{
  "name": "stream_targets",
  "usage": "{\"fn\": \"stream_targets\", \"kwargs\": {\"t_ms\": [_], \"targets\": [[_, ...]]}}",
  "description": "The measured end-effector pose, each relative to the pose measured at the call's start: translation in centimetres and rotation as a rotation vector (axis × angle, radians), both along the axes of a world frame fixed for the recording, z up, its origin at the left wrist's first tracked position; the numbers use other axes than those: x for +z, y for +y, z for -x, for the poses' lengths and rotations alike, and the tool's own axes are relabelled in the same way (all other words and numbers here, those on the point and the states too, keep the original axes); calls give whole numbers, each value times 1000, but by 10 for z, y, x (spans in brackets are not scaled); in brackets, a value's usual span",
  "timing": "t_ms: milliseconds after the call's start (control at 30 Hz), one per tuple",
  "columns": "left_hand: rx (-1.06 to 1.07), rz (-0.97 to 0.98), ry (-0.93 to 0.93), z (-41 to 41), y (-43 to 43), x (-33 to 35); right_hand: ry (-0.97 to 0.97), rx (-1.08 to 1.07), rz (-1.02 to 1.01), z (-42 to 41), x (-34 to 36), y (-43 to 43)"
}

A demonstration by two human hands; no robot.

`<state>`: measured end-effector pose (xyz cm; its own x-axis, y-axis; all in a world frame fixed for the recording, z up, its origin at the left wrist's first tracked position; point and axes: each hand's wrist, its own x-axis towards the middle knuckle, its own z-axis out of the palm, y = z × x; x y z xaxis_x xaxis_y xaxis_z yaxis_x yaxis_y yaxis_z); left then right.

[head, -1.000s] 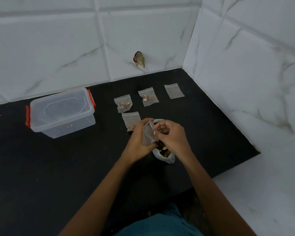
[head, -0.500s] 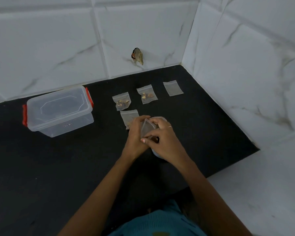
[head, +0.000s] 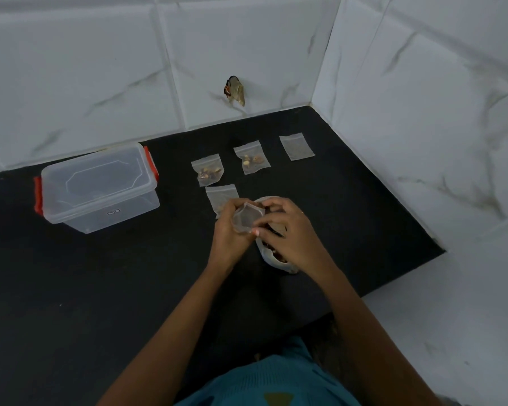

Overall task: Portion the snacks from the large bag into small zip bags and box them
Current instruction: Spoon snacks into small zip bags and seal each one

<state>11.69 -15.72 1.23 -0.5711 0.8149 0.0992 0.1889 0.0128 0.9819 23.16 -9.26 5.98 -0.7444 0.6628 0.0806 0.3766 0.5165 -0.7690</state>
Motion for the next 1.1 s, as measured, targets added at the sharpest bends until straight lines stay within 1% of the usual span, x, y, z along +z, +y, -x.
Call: {"fn": "stream_targets", "kwargs": {"t_ms": [67, 133, 300, 467, 533, 633, 767, 800, 900, 967, 1100], "targets": [[18, 17, -2, 0, 0, -2, 57, -95, 94, -7, 0, 6], [36, 42, -18, -1, -2, -3, 34, -209, 141, -16, -4, 14], [32, 146, -24, -4, -10, -12, -151, -374, 236, -42, -27, 29], [64, 252, -4, -11, -13, -26, -382, -420, 295, -56, -50, 27], [55, 294, -3, -12, -13, -31, -404, -439, 363, -57, -55, 23], [49, 331, -2, -14, -10, -36, -283, -514, 483, -54, -60, 20], [27, 360, 2, -15, -8, -40, -118, -601, 470, -50, -55, 24], [23, 368, -4, -15, -8, -41, -52, -612, 499, -49, -54, 25], [10, 391, -29, -15, -8, -44, 147, -631, 672, -39, -51, 26], [5, 393, -50, -16, -8, -44, 210, -664, 712, -31, -50, 26], [-4, 399, -81, -16, -8, -43, 282, -733, 687, -22, -54, 26]]}}
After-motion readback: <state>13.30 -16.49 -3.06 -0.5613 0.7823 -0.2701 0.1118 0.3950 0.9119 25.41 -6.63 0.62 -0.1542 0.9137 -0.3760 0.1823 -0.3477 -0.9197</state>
